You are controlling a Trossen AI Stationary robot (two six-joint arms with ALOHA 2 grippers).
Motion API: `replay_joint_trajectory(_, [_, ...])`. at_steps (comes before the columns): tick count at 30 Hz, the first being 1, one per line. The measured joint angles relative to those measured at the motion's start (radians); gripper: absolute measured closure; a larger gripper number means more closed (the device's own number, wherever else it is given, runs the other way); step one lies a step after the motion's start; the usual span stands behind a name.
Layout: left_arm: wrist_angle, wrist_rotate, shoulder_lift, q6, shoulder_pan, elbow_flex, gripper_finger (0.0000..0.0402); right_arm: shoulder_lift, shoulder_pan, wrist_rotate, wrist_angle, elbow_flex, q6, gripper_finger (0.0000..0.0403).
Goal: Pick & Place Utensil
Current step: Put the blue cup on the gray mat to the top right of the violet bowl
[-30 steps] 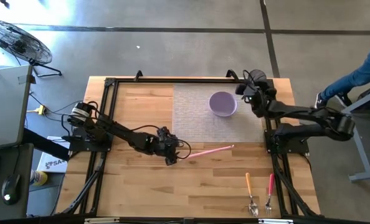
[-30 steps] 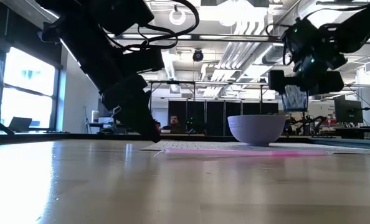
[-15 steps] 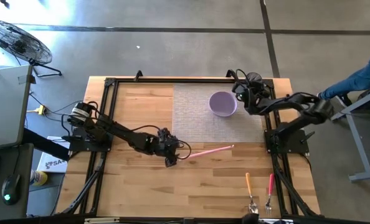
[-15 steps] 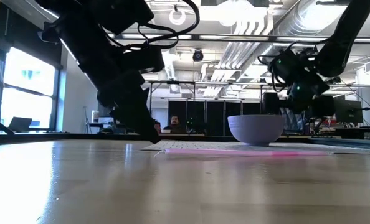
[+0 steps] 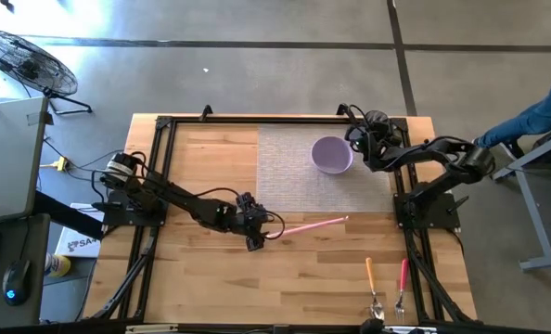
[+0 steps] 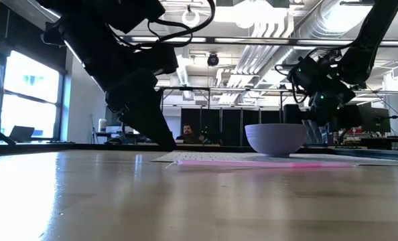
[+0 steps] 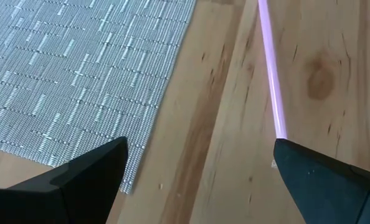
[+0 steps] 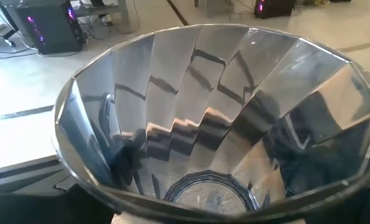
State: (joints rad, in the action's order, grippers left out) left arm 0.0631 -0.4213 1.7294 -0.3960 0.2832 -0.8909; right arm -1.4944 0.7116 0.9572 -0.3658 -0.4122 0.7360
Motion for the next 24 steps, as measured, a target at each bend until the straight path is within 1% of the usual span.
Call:
replay_joint_trajectory(4, [-0.001, 0.000, 0.000, 0.002, 0.000, 0.000, 0.0005, 0.000, 0.000, -0.031, 0.058, 0.000, 0.101, 0.0017])
replay_joint_trajectory(6, [-0.001, 0.000, 0.000, 0.002, 0.000, 0.000, 0.0005, 0.000, 0.000, -0.034, 0.070, 0.000, 0.115, 0.0016])
replay_joint_trajectory(11, [-0.001, 0.000, 0.000, 0.001, 0.001, 0.000, 0.0005, 0.000, 0.000, -0.044, 0.074, 0.000, 0.060, 0.0016])
replay_joint_trajectory(18, [-0.001, 0.014, 0.000, 0.001, 0.001, 0.000, 0.0005, 0.000, 0.002, -0.042, 0.075, 0.000, 0.056, 0.0015])
replay_joint_trajectory(24, [-0.001, 0.022, 0.000, 0.001, 0.001, 0.000, 0.0005, 0.007, 0.002, -0.079, 0.094, 0.000, 0.028, 0.0015])
